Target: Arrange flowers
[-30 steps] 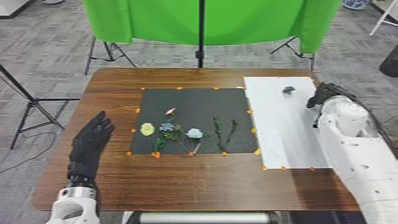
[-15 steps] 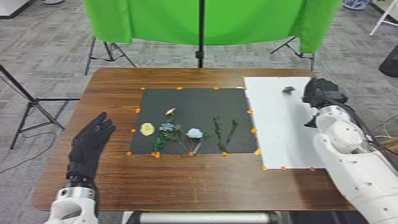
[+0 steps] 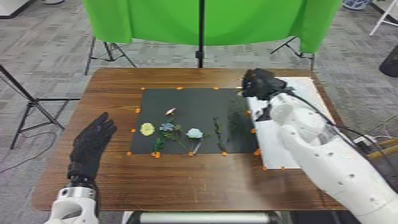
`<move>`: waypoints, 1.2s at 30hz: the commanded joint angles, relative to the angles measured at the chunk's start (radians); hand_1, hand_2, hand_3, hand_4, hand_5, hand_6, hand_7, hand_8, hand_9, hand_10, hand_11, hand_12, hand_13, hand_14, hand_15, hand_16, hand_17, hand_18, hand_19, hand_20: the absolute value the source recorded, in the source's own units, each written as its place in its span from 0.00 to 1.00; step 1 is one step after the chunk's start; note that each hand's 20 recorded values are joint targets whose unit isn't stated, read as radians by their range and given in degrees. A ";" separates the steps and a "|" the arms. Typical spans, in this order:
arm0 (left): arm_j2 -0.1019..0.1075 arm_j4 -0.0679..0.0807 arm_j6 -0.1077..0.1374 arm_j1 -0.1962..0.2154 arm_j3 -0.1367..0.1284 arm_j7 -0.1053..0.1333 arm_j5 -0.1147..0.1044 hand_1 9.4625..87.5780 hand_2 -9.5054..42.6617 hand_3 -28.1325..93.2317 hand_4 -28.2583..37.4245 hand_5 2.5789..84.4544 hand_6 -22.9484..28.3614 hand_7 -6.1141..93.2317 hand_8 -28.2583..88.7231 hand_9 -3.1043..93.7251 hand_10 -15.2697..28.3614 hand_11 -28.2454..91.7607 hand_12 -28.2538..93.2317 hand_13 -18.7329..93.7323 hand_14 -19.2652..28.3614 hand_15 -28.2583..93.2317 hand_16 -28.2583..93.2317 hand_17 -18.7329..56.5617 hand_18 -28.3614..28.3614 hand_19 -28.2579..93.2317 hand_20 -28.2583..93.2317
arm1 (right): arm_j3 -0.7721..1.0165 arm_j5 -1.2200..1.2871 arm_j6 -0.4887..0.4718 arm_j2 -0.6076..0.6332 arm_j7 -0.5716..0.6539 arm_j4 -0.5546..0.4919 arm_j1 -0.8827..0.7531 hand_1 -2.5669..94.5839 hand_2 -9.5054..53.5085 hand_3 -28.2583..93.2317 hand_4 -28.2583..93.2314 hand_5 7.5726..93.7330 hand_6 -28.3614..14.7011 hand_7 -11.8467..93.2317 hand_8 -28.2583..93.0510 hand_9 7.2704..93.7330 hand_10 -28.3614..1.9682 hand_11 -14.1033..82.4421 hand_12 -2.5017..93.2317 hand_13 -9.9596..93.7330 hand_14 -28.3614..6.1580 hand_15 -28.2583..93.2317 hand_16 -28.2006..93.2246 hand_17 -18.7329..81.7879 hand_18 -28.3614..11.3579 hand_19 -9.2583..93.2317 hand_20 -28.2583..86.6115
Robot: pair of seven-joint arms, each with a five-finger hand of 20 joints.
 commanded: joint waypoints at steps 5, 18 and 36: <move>-0.012 0.005 -0.024 0.007 0.000 -0.017 0.006 0.23 0.03 0.76 0.15 0.44 0.50 0.14 0.19 0.44 0.58 0.32 0.35 0.45 0.69 0.31 0.27 0.33 0.74 0.25 0.39 | -0.069 -0.051 -0.075 -0.082 -0.039 0.018 -0.015 0.66 0.00 0.68 0.10 0.80 0.72 0.35 0.27 0.95 0.57 0.20 0.38 0.95 0.76 0.77 0.50 0.85 0.44 1.00 0.80; -0.014 0.007 -0.030 0.006 -0.001 -0.019 0.006 0.23 0.03 0.76 0.15 0.44 0.50 0.14 0.19 0.44 0.58 0.32 0.35 0.45 0.69 0.31 0.27 0.33 0.74 0.25 0.39 | -0.047 -0.041 -0.081 -0.059 -0.030 0.003 -0.044 0.65 0.00 0.68 0.10 0.79 0.72 0.35 0.27 0.93 0.57 0.21 0.37 0.95 0.75 0.77 0.50 0.84 0.43 1.00 0.80; -0.009 0.006 -0.047 0.007 -0.006 -0.027 0.010 0.23 0.03 0.77 0.16 0.44 0.50 0.14 0.19 0.44 0.58 0.32 0.35 0.45 0.69 0.31 0.27 0.33 0.74 0.25 0.39 | -0.006 0.011 -0.173 -0.019 -0.036 -0.071 -0.064 0.48 0.00 0.77 0.08 0.66 0.69 0.31 0.15 0.78 0.49 0.32 0.23 0.93 0.75 0.78 0.50 0.83 0.43 1.00 0.80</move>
